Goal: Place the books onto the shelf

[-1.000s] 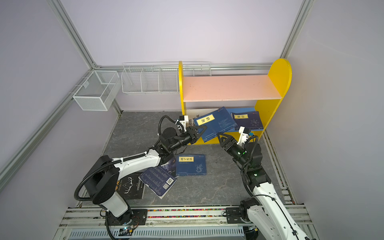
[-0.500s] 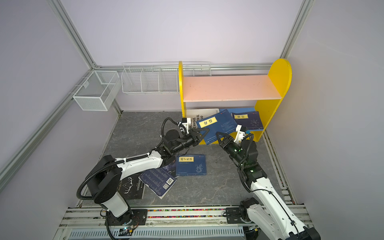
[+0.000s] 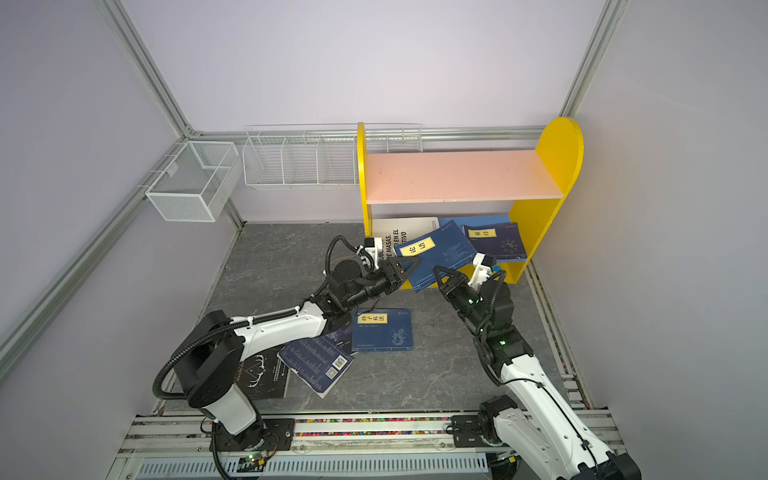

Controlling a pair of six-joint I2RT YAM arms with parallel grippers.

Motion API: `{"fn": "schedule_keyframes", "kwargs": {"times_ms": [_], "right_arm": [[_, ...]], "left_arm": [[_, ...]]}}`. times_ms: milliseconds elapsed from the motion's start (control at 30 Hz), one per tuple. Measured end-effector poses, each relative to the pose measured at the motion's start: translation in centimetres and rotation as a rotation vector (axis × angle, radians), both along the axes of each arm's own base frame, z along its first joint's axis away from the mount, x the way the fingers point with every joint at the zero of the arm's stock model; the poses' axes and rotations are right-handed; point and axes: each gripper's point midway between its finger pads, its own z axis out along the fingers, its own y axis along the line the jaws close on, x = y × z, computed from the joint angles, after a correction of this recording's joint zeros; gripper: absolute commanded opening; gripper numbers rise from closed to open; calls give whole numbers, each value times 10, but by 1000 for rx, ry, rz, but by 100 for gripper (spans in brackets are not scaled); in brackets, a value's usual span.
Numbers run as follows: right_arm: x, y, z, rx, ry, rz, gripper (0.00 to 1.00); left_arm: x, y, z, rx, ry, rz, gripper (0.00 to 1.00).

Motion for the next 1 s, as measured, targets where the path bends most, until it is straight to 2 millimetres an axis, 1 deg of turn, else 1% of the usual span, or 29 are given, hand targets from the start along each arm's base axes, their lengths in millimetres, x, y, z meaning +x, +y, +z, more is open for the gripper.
{"fn": "schedule_keyframes", "kwargs": {"times_ms": [67,100,200,333,433,467,533,600,733,867,933,1000], "right_arm": [[1,-5,-6,-10,24,-18,6],[2,-7,-8,-14,30,-25,6],[4,-21,-13,-29,51,-63,6],[11,-52,-22,-53,102,-153,7],[18,-73,-18,-55,114,-214,6],[21,-78,-14,-56,111,-228,7],[26,-84,-6,-53,103,-246,6],[30,-90,2,-52,93,-261,6],[37,-102,11,-45,77,-289,7],[44,-116,14,-32,68,-322,7],[47,-124,14,-25,66,-339,7],[51,-131,14,-17,62,-355,7]], "left_arm": [[1,4,0,10,-2,11,68],[2,7,0,14,-3,17,69],[5,27,2,48,-18,53,74],[2,56,22,129,-85,117,79],[-11,79,44,179,-165,151,82],[-15,87,48,195,-187,163,83],[-24,104,51,229,-220,187,85],[-31,121,45,271,-231,213,87],[-38,158,15,367,-207,277,92],[-43,192,-11,448,-169,348,97],[-45,204,-15,473,-162,378,100],[-46,215,-15,493,-162,414,99]]}}
